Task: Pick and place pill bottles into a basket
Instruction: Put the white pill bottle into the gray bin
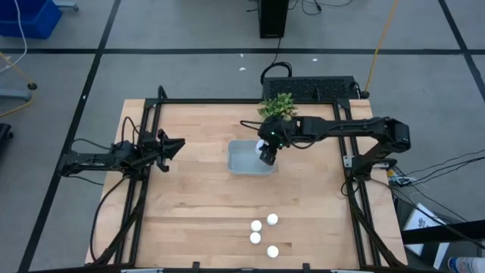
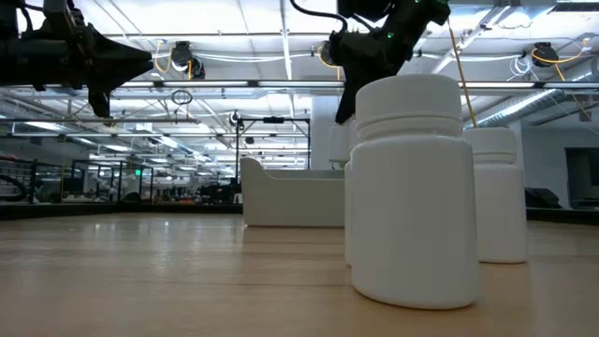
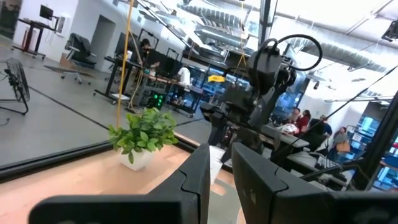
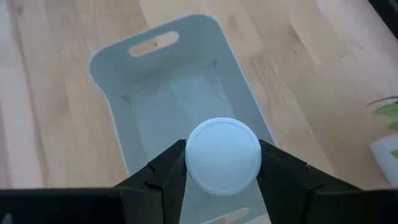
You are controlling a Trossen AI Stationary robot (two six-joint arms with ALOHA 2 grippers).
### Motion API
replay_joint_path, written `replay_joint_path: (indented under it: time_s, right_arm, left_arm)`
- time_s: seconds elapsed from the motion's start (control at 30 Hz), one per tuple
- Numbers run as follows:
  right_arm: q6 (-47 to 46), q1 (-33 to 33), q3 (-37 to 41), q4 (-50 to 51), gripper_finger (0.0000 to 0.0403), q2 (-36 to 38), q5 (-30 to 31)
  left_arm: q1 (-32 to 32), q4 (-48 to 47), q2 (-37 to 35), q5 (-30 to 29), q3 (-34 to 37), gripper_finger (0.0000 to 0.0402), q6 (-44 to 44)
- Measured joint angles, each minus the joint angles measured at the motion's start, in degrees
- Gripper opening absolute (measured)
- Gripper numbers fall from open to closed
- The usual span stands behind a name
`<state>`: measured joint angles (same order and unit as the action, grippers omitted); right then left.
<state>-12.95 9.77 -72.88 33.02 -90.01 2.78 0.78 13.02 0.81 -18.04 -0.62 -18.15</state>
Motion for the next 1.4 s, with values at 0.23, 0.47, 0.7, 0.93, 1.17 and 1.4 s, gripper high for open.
replay_joint_path:
  time_s: [0.23,0.47,0.7,0.93,1.17,1.4]
  right_arm:
    - [-1.3,1.1,0.0,0.1,0.0163,-4.1,-1.6]
    - [-0.8,1.5,0.0,-0.5,0.0163,-8.3,-1.6]
    - [-0.7,2.3,0.0,-2.3,0.0164,-11.6,-3.6]
    - [-0.2,2.3,0.0,-3.3,0.0164,-12.2,-3.0]
    - [0.3,2.3,1.1,-5.3,0.0170,-12.1,-3.0]
    - [0.4,2.2,4.3,-9.4,0.0170,-11.8,-2.9]
  left_arm:
    - [0.0,-0.2,0.0,0.0,0.0,0.0072,-0.1]
    - [0.0,-0.2,0.0,0.0,0.0,0.0072,-0.3]
    - [0.0,-0.7,0.0,0.1,0.0,0.0072,-0.3]
    - [0.0,-1.0,0.0,0.1,0.0,0.0072,-0.6]
    - [0.0,-1.0,0.0,0.1,0.0,0.0072,-0.7]
    - [0.0,-1.1,0.0,0.1,0.0,0.0072,-1.5]
